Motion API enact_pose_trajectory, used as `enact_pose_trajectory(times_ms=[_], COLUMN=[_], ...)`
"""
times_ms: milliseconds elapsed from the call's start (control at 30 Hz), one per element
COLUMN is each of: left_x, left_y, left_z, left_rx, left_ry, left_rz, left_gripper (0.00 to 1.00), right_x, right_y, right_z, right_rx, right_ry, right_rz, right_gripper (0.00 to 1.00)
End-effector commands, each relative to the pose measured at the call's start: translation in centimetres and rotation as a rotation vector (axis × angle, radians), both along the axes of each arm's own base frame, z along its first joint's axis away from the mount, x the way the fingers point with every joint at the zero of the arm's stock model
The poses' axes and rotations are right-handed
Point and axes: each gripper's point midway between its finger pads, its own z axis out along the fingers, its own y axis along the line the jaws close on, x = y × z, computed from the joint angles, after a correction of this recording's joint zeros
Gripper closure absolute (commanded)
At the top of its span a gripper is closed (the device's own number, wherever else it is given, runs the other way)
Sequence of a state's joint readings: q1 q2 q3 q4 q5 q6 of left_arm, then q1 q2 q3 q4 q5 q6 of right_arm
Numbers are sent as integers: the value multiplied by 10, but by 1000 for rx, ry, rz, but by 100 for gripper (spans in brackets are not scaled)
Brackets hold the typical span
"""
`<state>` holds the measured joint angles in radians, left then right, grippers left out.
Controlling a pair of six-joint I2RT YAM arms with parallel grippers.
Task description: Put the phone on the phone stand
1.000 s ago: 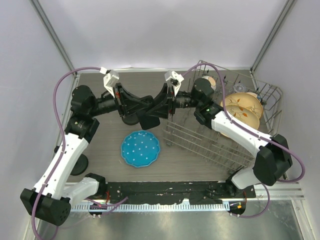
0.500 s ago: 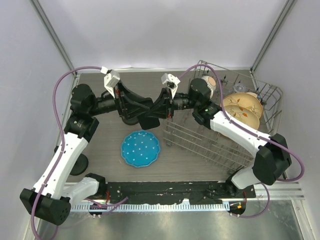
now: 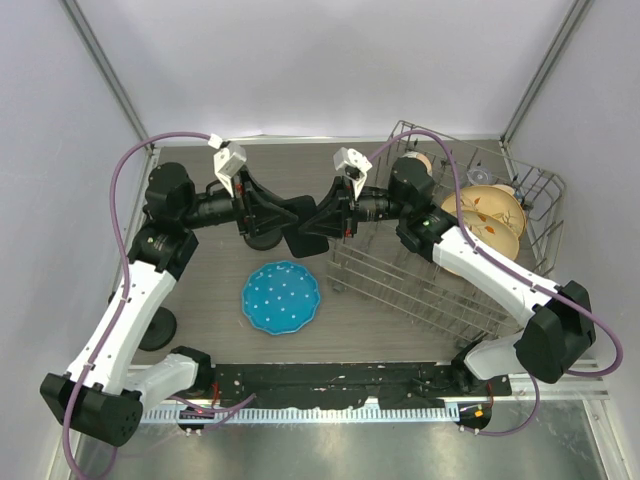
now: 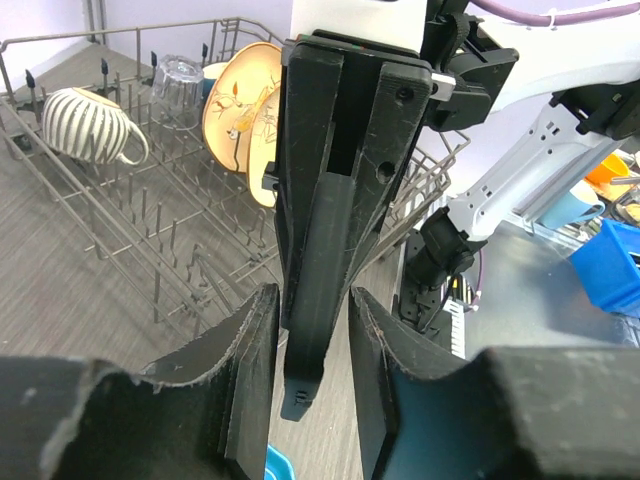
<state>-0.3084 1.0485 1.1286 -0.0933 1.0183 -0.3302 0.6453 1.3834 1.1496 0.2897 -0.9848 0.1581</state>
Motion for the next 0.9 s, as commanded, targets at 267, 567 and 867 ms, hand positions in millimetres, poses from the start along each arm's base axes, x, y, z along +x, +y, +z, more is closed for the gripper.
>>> enact_pose_trajectory(times_ms=[267, 567, 867], left_x=[-6, -9, -8], left_y=[-5, -6, -4], left_z=[14, 18, 25], left_rx=[-30, -48, -68], left_ry=[-10, -16, -45], left_rz=[-56, -75, -36], left_gripper=[61, 61, 100], right_x=[-2, -1, 4], right_y=[-1, 1, 4], right_z=[31, 26, 26], right_rx=[73, 57, 49], right_ry=[-86, -67, -53], right_rz=[4, 20, 3], right_gripper=[99, 99, 99])
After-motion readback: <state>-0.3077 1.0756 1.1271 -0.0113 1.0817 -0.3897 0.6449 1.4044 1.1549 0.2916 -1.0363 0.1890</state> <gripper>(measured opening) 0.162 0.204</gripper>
